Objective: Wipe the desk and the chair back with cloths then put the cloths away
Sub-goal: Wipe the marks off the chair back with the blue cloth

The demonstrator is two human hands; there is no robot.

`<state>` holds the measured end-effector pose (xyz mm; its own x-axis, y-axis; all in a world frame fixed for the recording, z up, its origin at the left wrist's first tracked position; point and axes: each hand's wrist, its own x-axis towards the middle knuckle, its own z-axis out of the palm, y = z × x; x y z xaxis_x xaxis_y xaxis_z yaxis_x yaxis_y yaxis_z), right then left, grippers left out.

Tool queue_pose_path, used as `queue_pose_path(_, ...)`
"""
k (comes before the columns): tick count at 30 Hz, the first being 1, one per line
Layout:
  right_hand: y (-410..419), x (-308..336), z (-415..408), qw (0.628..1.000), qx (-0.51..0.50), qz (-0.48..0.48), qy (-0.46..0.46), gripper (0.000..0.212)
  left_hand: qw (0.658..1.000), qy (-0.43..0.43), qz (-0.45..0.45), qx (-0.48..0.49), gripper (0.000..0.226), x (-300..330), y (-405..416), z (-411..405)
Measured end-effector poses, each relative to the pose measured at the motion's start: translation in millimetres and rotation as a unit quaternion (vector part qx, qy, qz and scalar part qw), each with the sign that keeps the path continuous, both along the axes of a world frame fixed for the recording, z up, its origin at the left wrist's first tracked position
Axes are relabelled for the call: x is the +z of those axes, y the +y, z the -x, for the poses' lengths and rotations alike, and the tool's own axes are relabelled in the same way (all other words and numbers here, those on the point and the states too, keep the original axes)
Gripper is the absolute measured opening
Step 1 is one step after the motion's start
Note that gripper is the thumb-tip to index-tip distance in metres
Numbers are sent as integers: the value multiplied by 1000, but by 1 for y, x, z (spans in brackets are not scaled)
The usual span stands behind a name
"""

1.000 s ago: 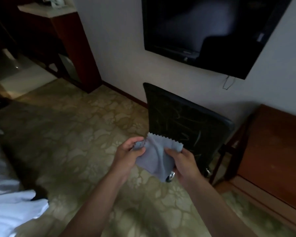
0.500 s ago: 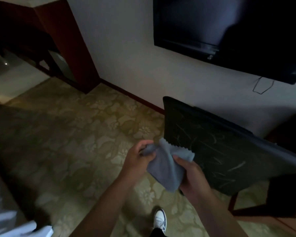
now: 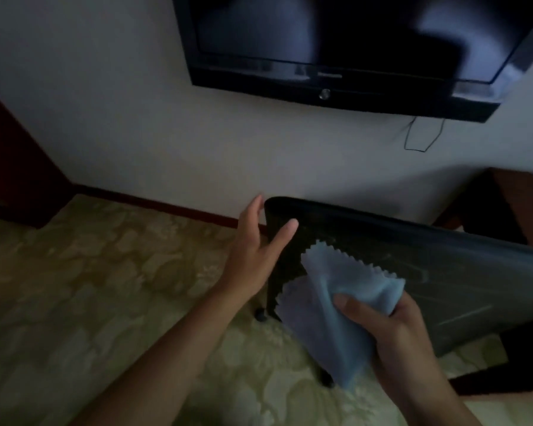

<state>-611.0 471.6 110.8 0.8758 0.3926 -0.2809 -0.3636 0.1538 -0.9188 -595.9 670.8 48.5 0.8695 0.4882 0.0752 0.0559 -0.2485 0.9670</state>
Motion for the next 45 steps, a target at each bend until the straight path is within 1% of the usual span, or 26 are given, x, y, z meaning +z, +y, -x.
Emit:
queue_pose_path(1, 6, -10, -2, 1000, -17, 1, -23, 28, 1000, -21, 6, -16, 87, -10, 2, -9)
queue_pose_path(3, 20, -36, -5, 997, -47, -5, -60, 26, 996, -77, 39, -26, 81, -37, 3, -25)
queue_pose_path(7, 44, -78, -16, 991, -60, -68, -102, 23, 979, -195, 60, 4, 55, -75, -4, -43)
queue_pose_path(9, 49, -100, -20, 984, -76, -113, -114, 18, 967, -252, 43, 17, 41, -91, -6, -44)
queue_pose_path(12, 52, -126, -27, 972, -121, -135, -149, 15, 952, -305, -2, 11, 37, -112, -2, -49)
queue_pose_path(16, 62, -155, -33, 938, -185, -182, -229, 13, 943, -328, -56, -3, 40, -142, 3, -66)
queue_pose_path(18, 70, -166, -33, 909, -227, -198, -288, 14, 934, -350, -65, 6, 38, -151, 5, -76)
queue_pose_path(19, 75, -169, -34, 890, -251, -192, -328, 16, 931, -359, -61, 9, 36, -154, 7, -80)
queue_pose_path(22, 92, -169, -43, 822, -306, -142, -459, 17, 921, -389, -33, 0, 38, -159, 12, -85)
queue_pose_path(24, 103, -165, -52, 768, -344, -75, -535, 15, 918, -395, -26, -15, 30, -161, 17, -85)
queue_pose_path(25, 108, -162, -57, 734, -361, -41, -573, 15, 919, -394, -31, -20, 24, -162, 19, -84)
queue_pose_path(26, 112, -161, -63, 696, -375, -11, -612, 14, 921, -388, -47, -11, 27, -164, 20, -84)
queue_pose_path(27, 117, -159, -69, 650, -389, 21, -652, 14, 921, -384, -60, -2, 29, -161, 21, -85)
queue_pose_path(29, 127, -162, -82, 560, -402, 102, -717, 23, 920, -387, -54, 12, 23, -163, 21, -86)
queue_pose_path(31, 135, -171, -96, 486, -397, 205, -751, 36, 917, -395, -40, 26, 33, -164, 22, -90)
queue_pose_path(33, 137, -183, -107, 443, -373, 306, -755, 50, 916, -396, -49, 25, 37, -165, 25, -95)
queue_pose_path(35, 135, -192, -114, 424, -344, 365, -754, 56, 921, -386, -39, 22, 34, -167, 28, -98)
queue_pose_path(37, 132, -193, -116, 424, -325, 387, -752, 58, 923, -383, -36, 18, 38, -168, 33, -101)
queue_pose_path(39, 133, -190, -112, 432, -312, 401, -746, 57, 925, -380, -25, 13, 52, -167, 38, -102)
queue_pose_path(40, 133, -188, -110, 438, -304, 403, -744, 57, 925, -380, -28, 18, 56, -168, 40, -103)
queue_pose_path(41, 134, -187, -108, 446, -299, 402, -742, 56, 925, -377, -40, 25, 53, -168, 40, -103)
queue_pose_path(43, 134, -179, -105, 449, -307, 407, -734, 52, 930, -361, -58, 47, 38, -168, 40, -103)
queue_pose_path(45, 132, -162, -104, 432, -339, 425, -719, 56, 933, -352, -51, 51, 25, -167, 38, -102)
